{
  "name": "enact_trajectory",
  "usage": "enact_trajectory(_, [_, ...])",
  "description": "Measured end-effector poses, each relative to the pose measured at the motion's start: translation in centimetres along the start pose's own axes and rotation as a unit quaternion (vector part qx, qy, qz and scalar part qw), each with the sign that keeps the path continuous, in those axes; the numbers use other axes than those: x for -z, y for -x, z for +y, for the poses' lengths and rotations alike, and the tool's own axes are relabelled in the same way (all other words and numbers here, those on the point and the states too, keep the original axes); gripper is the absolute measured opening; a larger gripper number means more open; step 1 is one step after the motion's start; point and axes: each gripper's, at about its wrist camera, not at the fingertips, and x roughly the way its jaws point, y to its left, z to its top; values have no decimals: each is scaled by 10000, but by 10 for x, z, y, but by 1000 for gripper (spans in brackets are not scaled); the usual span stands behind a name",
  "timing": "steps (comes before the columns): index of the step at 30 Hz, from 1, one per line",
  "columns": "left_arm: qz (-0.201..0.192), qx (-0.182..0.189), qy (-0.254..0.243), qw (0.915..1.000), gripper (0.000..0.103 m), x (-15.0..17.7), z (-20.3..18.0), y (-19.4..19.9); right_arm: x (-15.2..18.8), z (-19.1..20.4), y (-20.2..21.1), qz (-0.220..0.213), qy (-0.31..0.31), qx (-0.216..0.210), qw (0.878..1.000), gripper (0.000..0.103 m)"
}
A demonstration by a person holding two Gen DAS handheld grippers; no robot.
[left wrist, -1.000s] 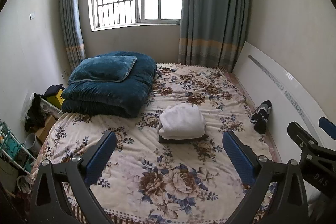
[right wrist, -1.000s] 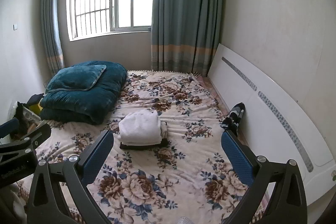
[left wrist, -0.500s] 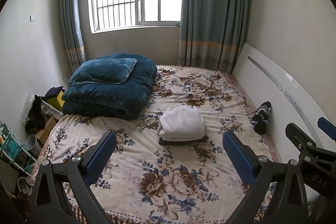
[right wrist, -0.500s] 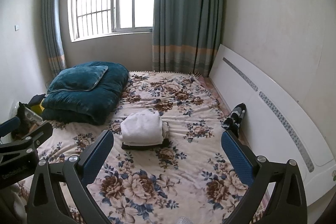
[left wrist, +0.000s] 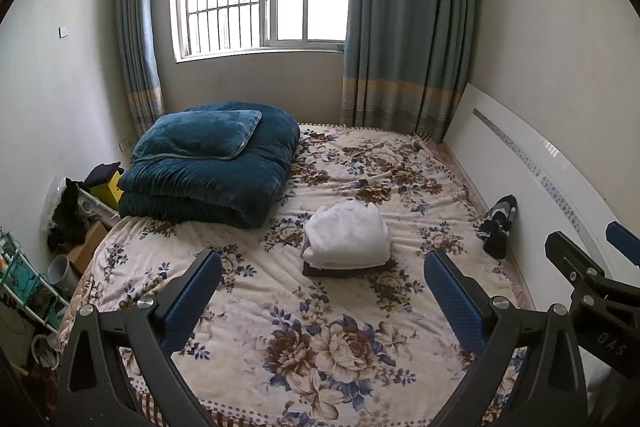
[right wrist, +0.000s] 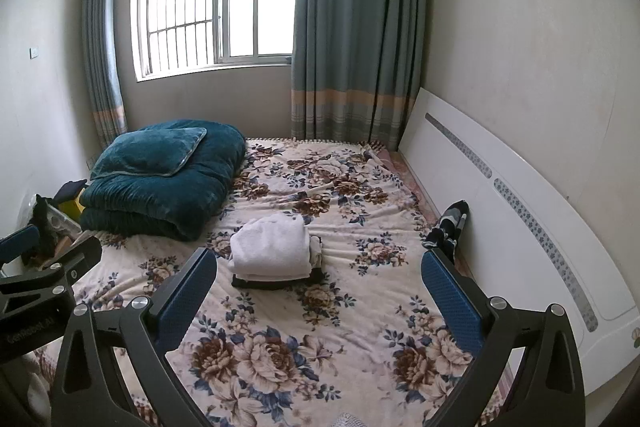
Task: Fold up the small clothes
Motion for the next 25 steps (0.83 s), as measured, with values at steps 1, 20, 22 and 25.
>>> enact_trajectory(1, [-4, -2, -2, 10000, 103, 0, 0, 0, 0, 0, 0, 5, 2, 6, 10000, 103])
enact_trajectory(20, [-62, -115, 5, 9999, 103, -2, 0, 7, -5, 7, -2, 9, 27, -3, 10000, 103])
enact_trajectory(22, [-94, -168, -16, 9998, 103, -2, 0, 8, -4, 7, -2, 10, 20, -3, 10000, 103])
enact_trajectory(25, [-115, -174, -5, 9998, 103, -1, 1, 10, -4, 7, -1, 9, 25, 2, 10000, 103])
